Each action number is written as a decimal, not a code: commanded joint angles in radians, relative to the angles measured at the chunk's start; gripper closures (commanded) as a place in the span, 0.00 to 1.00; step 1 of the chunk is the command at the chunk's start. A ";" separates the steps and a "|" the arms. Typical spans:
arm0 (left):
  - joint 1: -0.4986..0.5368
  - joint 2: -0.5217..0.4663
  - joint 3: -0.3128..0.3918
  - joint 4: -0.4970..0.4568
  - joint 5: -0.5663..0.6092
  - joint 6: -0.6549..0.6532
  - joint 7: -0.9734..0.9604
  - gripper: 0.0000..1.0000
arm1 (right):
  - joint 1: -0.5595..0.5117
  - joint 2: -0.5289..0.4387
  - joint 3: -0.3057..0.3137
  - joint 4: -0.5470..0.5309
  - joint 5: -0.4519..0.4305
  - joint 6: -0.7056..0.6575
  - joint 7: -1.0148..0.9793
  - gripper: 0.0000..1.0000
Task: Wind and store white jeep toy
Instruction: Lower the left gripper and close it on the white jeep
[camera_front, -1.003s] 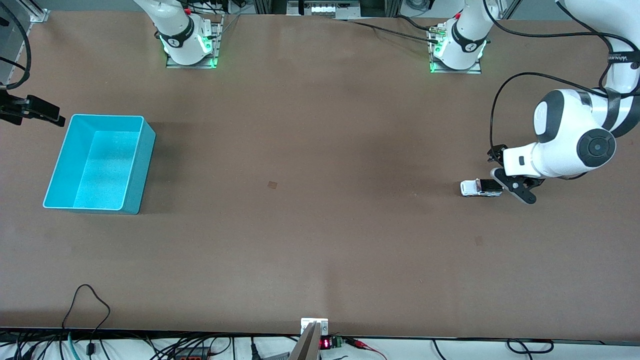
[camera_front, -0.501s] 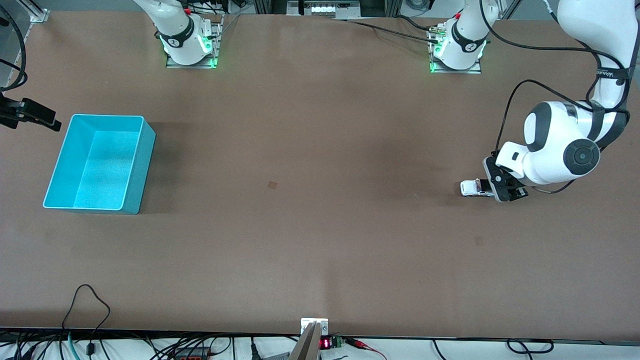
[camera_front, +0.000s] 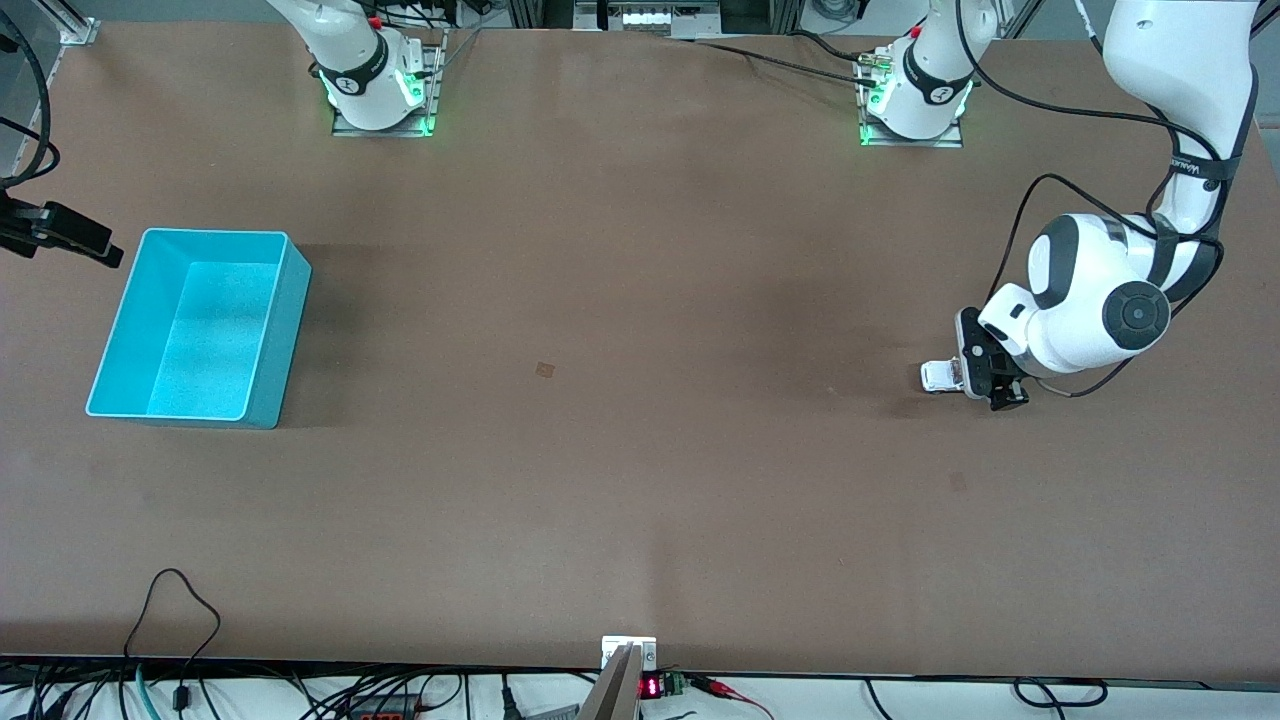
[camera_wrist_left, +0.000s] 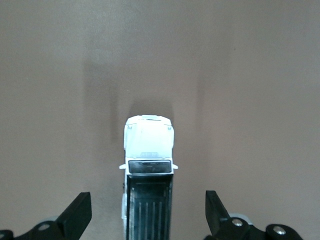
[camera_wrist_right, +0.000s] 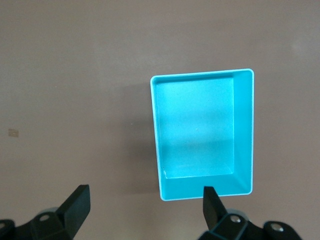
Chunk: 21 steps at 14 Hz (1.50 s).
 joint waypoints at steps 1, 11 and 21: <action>0.041 0.010 -0.017 -0.022 0.018 0.037 0.048 0.00 | 0.000 0.002 0.002 0.016 0.001 -0.004 0.017 0.00; 0.069 0.033 -0.017 -0.036 0.020 0.044 0.048 0.00 | -0.002 0.002 0.002 0.018 0.003 -0.004 0.017 0.00; 0.069 0.041 -0.024 -0.092 0.020 0.126 0.106 0.00 | 0.000 0.002 0.002 0.018 0.007 -0.004 0.019 0.00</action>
